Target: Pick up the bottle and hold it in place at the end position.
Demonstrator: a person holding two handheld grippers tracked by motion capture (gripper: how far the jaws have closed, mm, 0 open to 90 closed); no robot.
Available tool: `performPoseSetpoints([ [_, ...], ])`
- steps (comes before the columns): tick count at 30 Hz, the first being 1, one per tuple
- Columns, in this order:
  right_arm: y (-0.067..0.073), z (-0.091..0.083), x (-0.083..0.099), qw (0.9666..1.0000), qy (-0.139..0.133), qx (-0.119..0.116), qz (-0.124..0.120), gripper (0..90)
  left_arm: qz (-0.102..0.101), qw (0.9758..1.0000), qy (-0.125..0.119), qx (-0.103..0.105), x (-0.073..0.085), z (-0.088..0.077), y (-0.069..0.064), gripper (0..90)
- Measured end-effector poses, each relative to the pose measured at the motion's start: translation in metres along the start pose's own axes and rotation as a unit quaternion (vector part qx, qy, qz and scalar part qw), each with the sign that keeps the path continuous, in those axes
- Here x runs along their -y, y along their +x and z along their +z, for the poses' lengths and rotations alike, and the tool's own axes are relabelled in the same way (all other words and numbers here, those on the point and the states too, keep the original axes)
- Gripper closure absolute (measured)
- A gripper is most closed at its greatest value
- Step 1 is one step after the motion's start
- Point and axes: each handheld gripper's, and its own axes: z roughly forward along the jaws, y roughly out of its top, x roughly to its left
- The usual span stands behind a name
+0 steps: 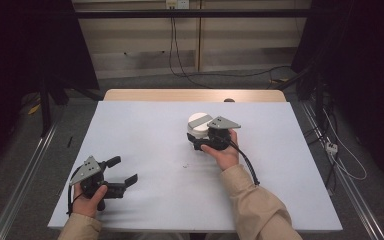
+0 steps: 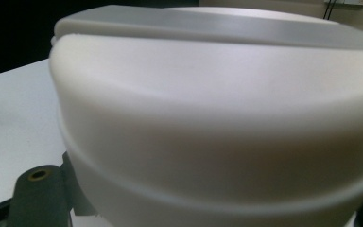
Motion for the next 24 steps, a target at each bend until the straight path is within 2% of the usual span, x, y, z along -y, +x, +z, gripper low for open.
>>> performPoseSetpoints([
  [24, 0.001, 0.014, 0.005, 0.9999, 0.008, -0.008, -0.002, 18.7, 0.001, 1.0000, -0.001, -0.004, 0.001, -0.004, 0.001, 4.2],
])
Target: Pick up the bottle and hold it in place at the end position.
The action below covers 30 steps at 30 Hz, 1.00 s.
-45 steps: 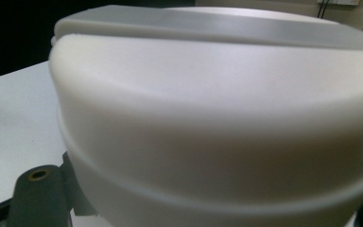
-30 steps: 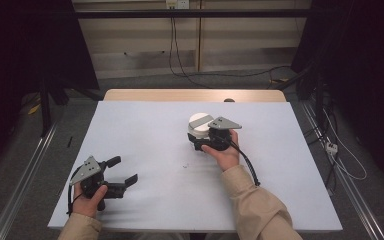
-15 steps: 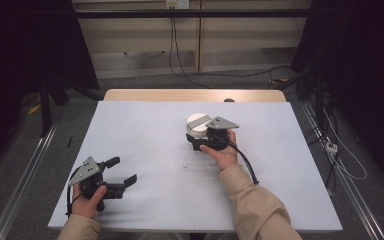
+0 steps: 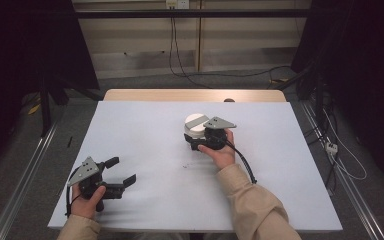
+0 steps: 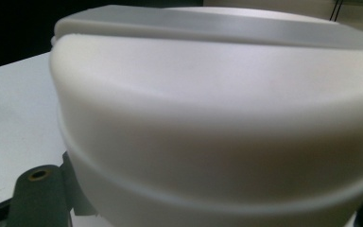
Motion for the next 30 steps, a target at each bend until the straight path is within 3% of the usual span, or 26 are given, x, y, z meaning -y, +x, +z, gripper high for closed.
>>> performPoseSetpoints([
  [30, -0.0015, 0.0020, 0.0046, 0.9998, 0.001, -0.016, -0.013, 18.7, -0.007, 1.0000, -0.002, -0.004, -0.0038, 0.0054, 0.0005, 4.1],
])
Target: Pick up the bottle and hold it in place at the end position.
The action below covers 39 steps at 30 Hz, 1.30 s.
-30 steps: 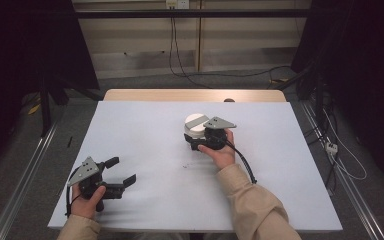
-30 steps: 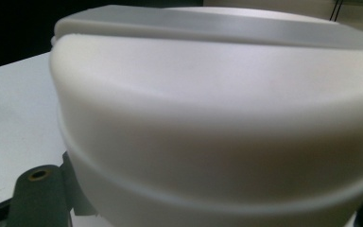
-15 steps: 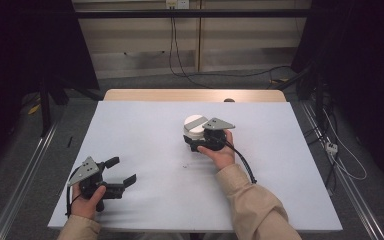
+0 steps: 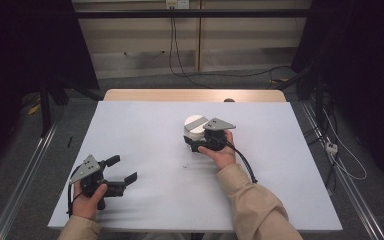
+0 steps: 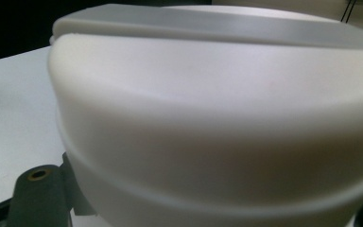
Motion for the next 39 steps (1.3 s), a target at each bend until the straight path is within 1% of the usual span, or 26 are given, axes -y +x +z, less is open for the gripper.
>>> performPoseSetpoints([
  [4, 0.000, -0.001, 0.001, 1.0000, 0.000, -0.002, -0.005, 18.7, -0.004, 1.0000, 0.000, 0.001, -0.003, 0.006, -0.002, 4.1],
  [7, -0.001, -0.002, 0.001, 1.0000, 0.002, -0.006, -0.003, 18.7, 0.001, 1.0000, 0.003, 0.008, -0.008, 0.013, -0.006, 4.0],
  [11, -0.001, -0.003, 0.002, 1.0000, 0.002, -0.007, -0.005, 18.7, 0.000, 1.0000, 0.003, 0.008, -0.012, 0.020, -0.007, 4.4],
  [12, 0.000, -0.003, 0.002, 0.9999, 0.002, -0.006, -0.011, 18.6, -0.002, 0.9999, 0.005, 0.010, -0.013, 0.022, -0.008, 4.3],
  [14, 0.001, -0.003, 0.002, 0.9999, 0.003, -0.005, -0.013, 18.6, -0.001, 0.9999, 0.009, 0.010, -0.015, 0.025, -0.009, 4.1],
  [18, 0.001, -0.003, 0.003, 0.9999, 0.002, -0.005, -0.011, 18.7, -0.001, 0.9997, 0.017, 0.017, -0.019, 0.036, -0.013, 3.9],
  [20, 0.001, -0.003, 0.003, 0.9999, 0.003, -0.006, -0.010, 18.7, 0.002, 0.9995, 0.022, 0.024, -0.021, 0.042, -0.014, 4.0],
  [23, 0.001, -0.003, 0.003, 0.9999, 0.002, -0.005, -0.010, 18.7, -0.005, 0.9993, 0.027, 0.024, -0.024, 0.050, -0.015, 4.2],
  [24, 0.001, -0.003, 0.003, 0.9999, 0.003, -0.005, -0.010, 18.6, -0.005, 0.9993, 0.026, 0.024, -0.025, 0.052, -0.015, 4.2],
  [25, 0.001, -0.003, 0.004, 0.9999, 0.003, -0.005, -0.010, 18.6, -0.009, 0.9994, 0.024, 0.024, -0.026, 0.054, -0.016, 4.2],
  [32, 0.001, -0.002, 0.003, 0.9999, 0.003, -0.005, -0.008, 18.6, 0.005, 0.9992, 0.032, 0.022, -0.031, 0.062, -0.019, 4.2],
  [36, 0.001, -0.002, 0.004, 0.9999, 0.003, -0.004, -0.009, 18.6, -0.002, 0.9992, 0.031, 0.025, -0.034, 0.065, -0.019, 4.3],
  [39, 0.001, -0.003, 0.004, 0.9999, 0.004, -0.005, -0.008, 18.6, -0.004, 0.9991, 0.028, 0.030, -0.036, 0.067, -0.018, 4.5],
])
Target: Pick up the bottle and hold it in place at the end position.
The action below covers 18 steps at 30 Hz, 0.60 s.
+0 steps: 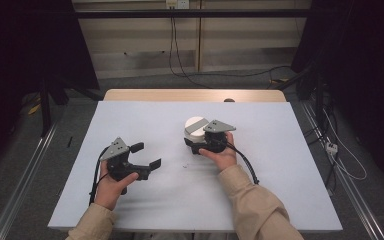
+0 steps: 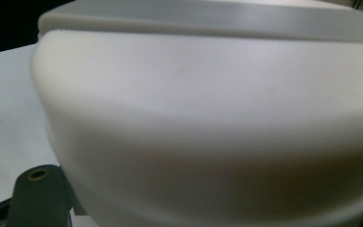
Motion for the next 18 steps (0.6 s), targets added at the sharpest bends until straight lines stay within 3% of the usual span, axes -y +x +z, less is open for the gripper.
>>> performPoseSetpoints([
  [8, 0.000, 0.001, 0.000, 1.0000, 0.001, -0.001, 0.002, 18.6, 0.000, 1.0000, -0.004, -0.002, -0.008, 0.006, 0.003, 5.3],
  [18, 0.000, 0.000, 0.001, 1.0000, 0.001, 0.000, 0.001, 18.6, 0.009, 0.9999, 0.002, 0.011, -0.015, 0.018, -0.002, 5.8],
])
